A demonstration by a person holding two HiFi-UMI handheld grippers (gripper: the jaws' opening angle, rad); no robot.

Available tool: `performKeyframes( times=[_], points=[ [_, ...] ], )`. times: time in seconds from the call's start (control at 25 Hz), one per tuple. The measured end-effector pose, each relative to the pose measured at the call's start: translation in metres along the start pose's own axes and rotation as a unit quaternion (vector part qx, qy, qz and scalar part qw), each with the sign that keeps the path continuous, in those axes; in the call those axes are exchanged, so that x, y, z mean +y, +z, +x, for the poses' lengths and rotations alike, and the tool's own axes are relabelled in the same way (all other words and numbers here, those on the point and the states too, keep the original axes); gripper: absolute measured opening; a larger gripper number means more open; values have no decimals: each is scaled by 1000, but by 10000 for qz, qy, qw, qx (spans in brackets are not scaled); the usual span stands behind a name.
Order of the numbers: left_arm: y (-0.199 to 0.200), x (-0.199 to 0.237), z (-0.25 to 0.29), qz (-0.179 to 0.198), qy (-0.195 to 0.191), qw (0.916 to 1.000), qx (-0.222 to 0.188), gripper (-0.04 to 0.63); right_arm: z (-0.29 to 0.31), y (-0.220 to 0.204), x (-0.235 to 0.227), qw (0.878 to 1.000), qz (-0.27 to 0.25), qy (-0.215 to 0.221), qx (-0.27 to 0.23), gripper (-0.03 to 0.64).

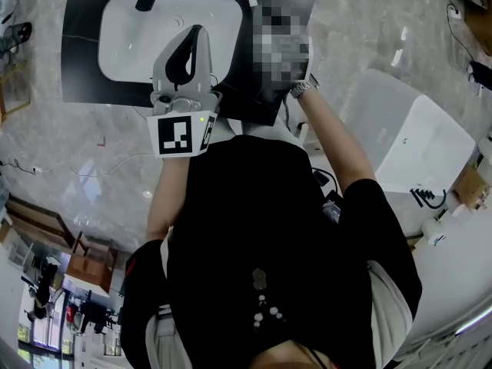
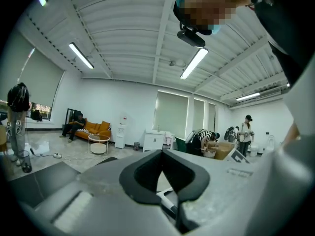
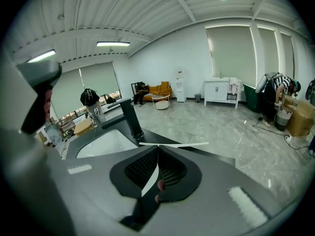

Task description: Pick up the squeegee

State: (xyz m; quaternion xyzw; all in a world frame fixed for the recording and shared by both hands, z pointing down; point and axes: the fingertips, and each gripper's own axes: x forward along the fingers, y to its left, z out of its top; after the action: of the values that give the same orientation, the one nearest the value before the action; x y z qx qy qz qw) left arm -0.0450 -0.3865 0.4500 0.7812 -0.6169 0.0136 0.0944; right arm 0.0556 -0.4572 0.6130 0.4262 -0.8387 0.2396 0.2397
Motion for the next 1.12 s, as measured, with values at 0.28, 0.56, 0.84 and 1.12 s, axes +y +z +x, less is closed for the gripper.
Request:
performKeyframes(
  times=[0.28,0.56,0.84,1.12],
  points=[
    [-4,3,3,-6,252,9997,59,2,37,-27,-14,9990,97,3,444,101],
    [-13,10,6,-12,441,9989,143,2,72,-45,-26,9969,350,-114,695,168],
    [-16,13,9,-6,438,9989,192,2,87,-61,-30,9950,359,-89,927,190],
    [-25,13,4,-85,420,9987,283,2,107,-71,-28,9935,435,-172,1033,188]
  ],
)
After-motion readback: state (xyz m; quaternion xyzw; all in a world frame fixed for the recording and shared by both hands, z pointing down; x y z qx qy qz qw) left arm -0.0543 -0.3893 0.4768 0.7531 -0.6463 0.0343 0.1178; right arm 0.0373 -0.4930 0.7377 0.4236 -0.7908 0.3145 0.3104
